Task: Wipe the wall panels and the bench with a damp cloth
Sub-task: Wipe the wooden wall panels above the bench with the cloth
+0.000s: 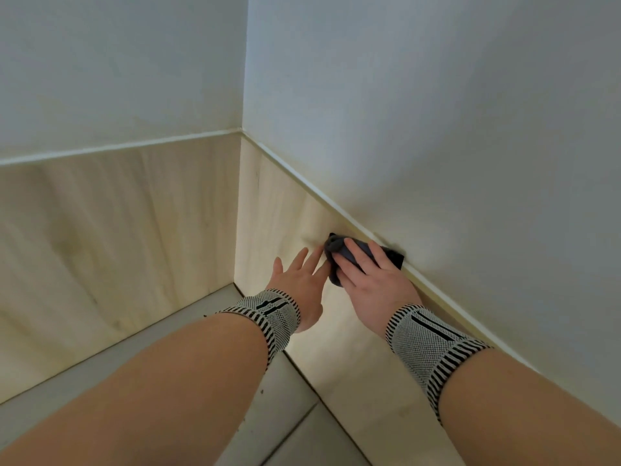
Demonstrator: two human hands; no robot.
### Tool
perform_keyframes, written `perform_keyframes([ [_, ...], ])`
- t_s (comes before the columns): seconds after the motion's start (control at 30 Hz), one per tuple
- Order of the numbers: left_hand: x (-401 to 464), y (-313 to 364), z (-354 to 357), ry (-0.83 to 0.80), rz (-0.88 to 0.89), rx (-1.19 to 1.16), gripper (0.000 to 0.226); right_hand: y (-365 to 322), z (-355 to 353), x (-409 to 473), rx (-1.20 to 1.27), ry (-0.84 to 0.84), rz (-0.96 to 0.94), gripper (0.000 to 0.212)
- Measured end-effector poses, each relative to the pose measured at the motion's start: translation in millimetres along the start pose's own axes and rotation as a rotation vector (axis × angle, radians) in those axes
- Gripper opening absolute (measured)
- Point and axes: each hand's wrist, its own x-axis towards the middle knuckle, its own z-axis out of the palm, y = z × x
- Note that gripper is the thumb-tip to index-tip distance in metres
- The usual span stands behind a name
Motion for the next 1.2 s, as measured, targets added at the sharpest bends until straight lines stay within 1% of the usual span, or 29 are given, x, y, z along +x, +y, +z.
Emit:
perform_keyframes([
  [0.13, 30, -53, -12, 0.033, -0.053, -0.060, 0.088, -2, -18, 69, -0.034, 0.047, -0.021, 0.056],
  [0.23, 53, -89, -23, 0.060, -0.092, -0.096, 0.088, -5, -32, 120, -0.060, 0.004, -0.025, 0.055],
  [0.3, 68, -114, -31, 0.087, -0.128, -0.127, 0.089, -8, -40, 156, -0.076, 0.008, -0.015, 0.055],
  [0.53, 104, -173, -55, 0.245, -0.216, -0.276, 0.085, -12, -68, 244, -0.103, 0.069, 0.064, 0.060],
  [0.67, 116, -193, -47, 0.303, -0.231, -0.310, 0.084, -14, -76, 276, -0.134, 0.114, 0.062, 0.059],
  [0.73, 119, -199, -35, 0.277, -0.238, -0.299, 0.083, -17, -75, 284, -0.151, 0.131, 0.067, 0.060],
  [0.87, 119, -205, 11, 0.157, -0.264, -0.301, 0.081, -36, -53, 291, -0.158, 0.122, 0.055, 0.058],
  [1.1, 124, -217, 116, -0.041, -0.314, -0.290, 0.078, -97, 24, 304, -0.146, 0.001, -0.070, 0.059],
  [1.2, 126, -224, 167, -0.123, -0.334, -0.303, 0.082, -126, 61, 316, -0.131, -0.025, -0.147, 0.057],
])
